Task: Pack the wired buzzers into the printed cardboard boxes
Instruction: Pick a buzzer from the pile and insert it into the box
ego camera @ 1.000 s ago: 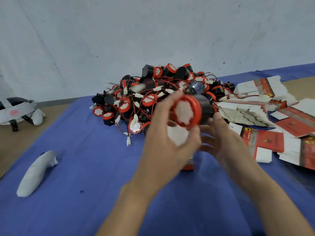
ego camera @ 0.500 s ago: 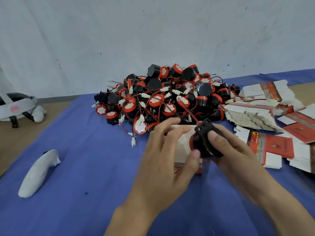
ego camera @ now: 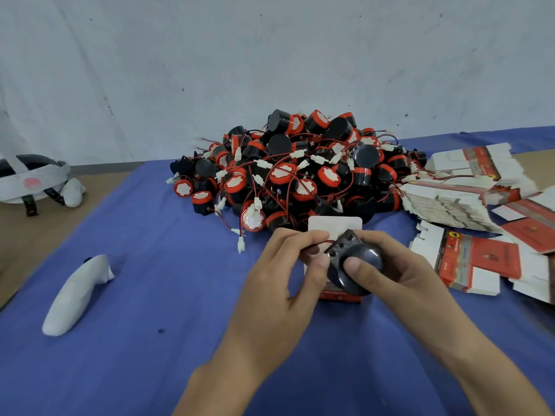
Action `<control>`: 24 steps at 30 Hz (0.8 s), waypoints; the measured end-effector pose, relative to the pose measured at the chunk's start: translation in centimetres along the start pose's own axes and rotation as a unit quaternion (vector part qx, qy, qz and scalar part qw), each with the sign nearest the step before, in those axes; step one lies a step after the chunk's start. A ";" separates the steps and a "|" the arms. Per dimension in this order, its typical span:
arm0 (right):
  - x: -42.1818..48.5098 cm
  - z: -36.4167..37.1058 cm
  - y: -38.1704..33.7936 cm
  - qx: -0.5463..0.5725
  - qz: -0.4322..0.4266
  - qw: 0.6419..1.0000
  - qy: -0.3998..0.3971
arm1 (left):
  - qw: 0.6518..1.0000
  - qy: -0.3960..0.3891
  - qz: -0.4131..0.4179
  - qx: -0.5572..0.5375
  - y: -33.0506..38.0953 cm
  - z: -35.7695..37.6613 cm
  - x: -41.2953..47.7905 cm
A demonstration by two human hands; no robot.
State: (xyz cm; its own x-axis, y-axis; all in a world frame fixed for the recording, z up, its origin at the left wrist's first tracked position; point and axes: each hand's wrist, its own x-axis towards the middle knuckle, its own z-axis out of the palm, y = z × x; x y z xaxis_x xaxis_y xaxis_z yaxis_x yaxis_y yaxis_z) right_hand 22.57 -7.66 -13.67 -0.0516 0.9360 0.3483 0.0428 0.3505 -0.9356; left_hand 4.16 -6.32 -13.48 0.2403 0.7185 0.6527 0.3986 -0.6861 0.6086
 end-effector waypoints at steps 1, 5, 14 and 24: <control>0.0 0.3 0.1 -0.002 -0.001 1.000 -0.005 | 1.000 0.014 0.002 -0.013 0.2 0.1 0.0; 0.1 1.4 0.7 -0.048 -0.003 0.998 -0.045 | 0.999 0.014 0.018 -0.046 0.3 0.1 0.1; -0.1 1.9 1.1 -0.071 -0.022 0.994 -0.085 | 0.996 0.031 -0.055 -0.062 -0.2 0.0 0.2; -0.3 1.7 0.6 0.009 -0.080 0.997 -0.010 | 0.982 -0.014 -0.108 -0.155 0.6 -0.3 0.5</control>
State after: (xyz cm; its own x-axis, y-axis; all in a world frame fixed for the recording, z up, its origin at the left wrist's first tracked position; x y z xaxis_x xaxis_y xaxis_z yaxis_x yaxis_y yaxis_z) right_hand 20.92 -7.75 -14.39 -0.0756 0.8669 0.4928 0.0147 0.4951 -0.8687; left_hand 4.23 -6.44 -12.66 0.2067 0.8507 0.4832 0.1559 -0.5162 0.8421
